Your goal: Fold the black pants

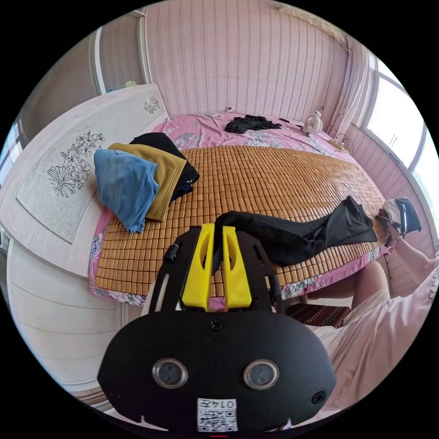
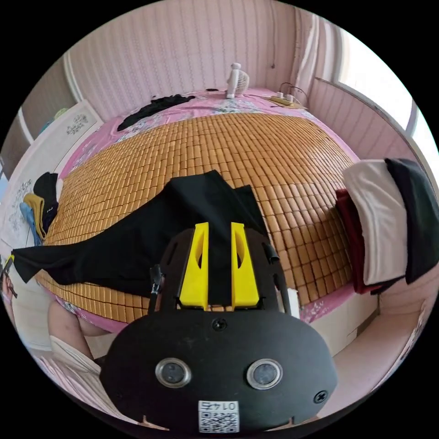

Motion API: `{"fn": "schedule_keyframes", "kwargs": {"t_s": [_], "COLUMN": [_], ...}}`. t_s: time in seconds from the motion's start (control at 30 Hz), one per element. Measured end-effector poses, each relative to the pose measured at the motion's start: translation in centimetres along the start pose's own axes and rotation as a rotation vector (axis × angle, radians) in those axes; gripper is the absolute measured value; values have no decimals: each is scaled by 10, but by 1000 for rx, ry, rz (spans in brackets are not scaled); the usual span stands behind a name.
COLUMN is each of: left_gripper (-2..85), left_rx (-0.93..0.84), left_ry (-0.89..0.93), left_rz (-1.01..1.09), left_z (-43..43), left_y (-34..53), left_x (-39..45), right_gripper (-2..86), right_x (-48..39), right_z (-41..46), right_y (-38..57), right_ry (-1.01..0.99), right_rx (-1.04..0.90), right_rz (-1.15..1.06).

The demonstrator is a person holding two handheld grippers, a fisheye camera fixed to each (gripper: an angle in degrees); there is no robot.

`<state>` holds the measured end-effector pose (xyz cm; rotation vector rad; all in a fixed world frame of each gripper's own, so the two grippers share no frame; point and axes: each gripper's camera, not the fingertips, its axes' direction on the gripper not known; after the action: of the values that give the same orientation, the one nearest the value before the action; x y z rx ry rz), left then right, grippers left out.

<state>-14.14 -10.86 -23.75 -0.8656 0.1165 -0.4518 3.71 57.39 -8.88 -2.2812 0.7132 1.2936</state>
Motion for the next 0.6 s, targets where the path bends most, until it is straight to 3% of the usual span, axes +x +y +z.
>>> {"fn": "schedule_keyframes", "kwargs": {"t_s": [0.1,0.2,0.27,0.33,0.4,0.6], "left_gripper": [35,35,35,35,36,34], "left_rx": [-21,-40,-47,-51,-43,50], "left_ry": [-24,-40,-45,-54,-72,-46], "left_rz": [-9,-34,-54,-67,-61,-64], "left_z": [-7,-13,-16,-17,-18,-19], "left_y": [3,4,5,3,0,-16], "left_x": [-9,-20,-27,-32,-37,-55], "right_gripper": [102,126,99,52,27,11], "right_x": [-34,-42,-38,-39,-33,27], "right_z": [29,67,105,105,99,-35], "right_y": [-35,-68,-82,-86,-90,-53], "right_ry": [-30,-87,-118,-71,-149,-476], "right_rx": [14,-71,-250,-236,-239,281], "right_rz": [-37,101,205,162,139,173]}}
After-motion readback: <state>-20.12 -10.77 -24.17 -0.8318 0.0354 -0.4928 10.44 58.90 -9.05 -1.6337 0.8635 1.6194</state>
